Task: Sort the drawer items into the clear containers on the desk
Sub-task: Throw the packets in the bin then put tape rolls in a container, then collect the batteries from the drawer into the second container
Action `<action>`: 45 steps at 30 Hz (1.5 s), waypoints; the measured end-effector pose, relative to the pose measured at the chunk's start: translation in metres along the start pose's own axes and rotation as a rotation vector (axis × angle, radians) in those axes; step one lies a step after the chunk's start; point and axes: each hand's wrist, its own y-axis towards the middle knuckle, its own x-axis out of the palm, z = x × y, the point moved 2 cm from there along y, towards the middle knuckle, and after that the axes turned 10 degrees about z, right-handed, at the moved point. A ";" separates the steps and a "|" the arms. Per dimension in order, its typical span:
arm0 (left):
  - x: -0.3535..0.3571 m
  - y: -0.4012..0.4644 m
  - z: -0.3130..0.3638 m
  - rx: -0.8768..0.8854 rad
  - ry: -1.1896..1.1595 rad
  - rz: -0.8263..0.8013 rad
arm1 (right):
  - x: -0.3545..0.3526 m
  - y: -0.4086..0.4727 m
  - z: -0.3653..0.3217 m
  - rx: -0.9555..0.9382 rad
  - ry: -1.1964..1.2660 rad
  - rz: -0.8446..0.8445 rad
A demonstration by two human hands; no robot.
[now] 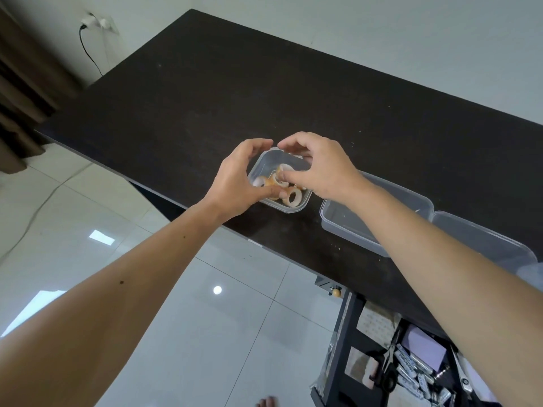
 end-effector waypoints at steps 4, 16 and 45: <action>0.002 -0.007 0.015 0.018 0.005 0.037 | -0.013 -0.013 -0.002 0.002 0.001 0.056; 0.028 -0.086 0.095 0.129 -0.078 0.070 | -0.089 -0.130 0.004 0.033 -0.033 0.157; 0.270 -0.286 0.075 0.246 0.204 -0.767 | -0.076 -0.468 0.202 0.439 -0.056 -0.204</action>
